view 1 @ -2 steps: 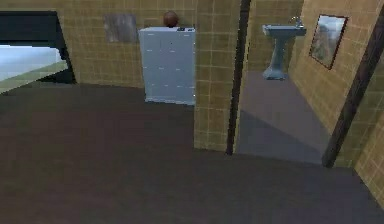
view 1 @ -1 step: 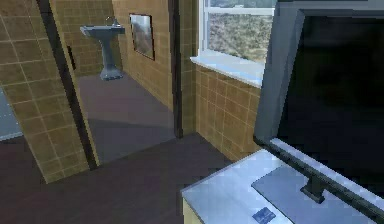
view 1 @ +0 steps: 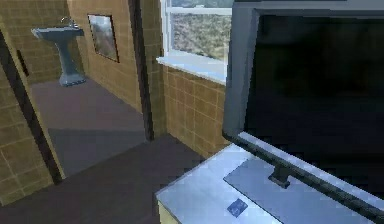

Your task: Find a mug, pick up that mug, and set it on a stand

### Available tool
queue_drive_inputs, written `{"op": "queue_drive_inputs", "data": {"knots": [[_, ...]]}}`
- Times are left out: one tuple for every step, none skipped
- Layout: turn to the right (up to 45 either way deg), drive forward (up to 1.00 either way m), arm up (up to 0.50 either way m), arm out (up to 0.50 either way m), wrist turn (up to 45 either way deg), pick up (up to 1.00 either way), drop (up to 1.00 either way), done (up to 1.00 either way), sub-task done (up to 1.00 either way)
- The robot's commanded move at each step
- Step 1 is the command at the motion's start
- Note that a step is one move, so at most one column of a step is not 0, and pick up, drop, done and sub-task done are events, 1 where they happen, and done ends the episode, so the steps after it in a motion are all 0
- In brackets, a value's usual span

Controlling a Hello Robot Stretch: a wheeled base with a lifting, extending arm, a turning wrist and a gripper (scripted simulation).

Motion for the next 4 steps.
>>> {"op": "queue_drive_inputs", "data": {"knots": [[-45.0,0.0,0.0,0.0,0.0,0.0,0.0,0.0,0.0],[-45.0,0.0,0.0,0.0,0.0,0.0,0.0,0.0,0.0],[45.0,0.0,0.0,0.0,0.0,0.0,0.0,0.0,0.0],[45.0,0.0,0.0,0.0,0.0,0.0,0.0,0.0,0.0]]}}
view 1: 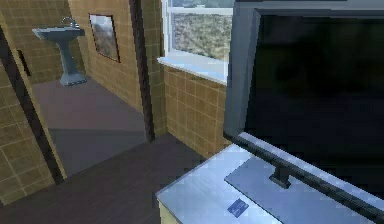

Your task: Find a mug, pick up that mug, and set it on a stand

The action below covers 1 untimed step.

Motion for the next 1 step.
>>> {"op": "queue_drive_inputs", "data": {"knots": [[3.0,0.0,0.0,0.0,0.0,0.0,0.0,0.0,0.0]]}}
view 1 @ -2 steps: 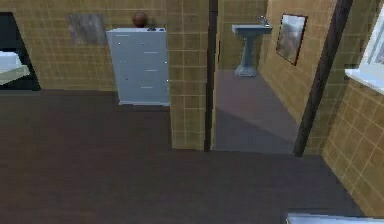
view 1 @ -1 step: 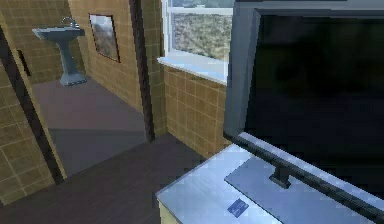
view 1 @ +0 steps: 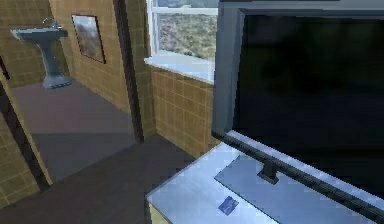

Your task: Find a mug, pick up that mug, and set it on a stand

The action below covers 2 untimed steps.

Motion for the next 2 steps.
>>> {"op": "queue_drive_inputs", "data": {"knots": [[0.0,0.05,0.0,0.0,0.0,0.0,0.0,0.0,0.0],[-45.0,0.0,0.0,0.0,0.0,0.0,0.0,0.0,0.0]]}}
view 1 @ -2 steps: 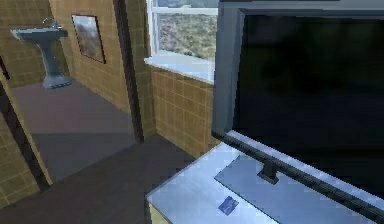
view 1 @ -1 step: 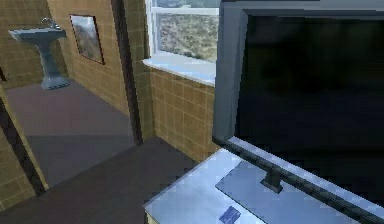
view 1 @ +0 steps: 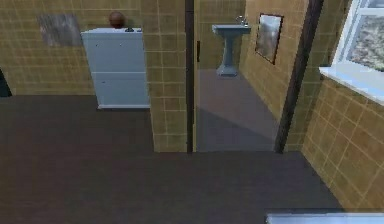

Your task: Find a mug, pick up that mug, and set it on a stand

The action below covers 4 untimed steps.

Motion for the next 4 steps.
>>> {"op": "queue_drive_inputs", "data": {"knots": [[-45.0,0.0,0.0,0.0,0.0,0.0,0.0,0.0,0.0],[45.0,0.0,0.0,0.0,0.0,0.0,0.0,0.0,0.0],[39.0,0.0,0.0,0.0,0.0,0.0,0.0,0.0,0.0],[-45.0,0.0,0.0,0.0,0.0,0.0,0.0,0.0,0.0]]}}
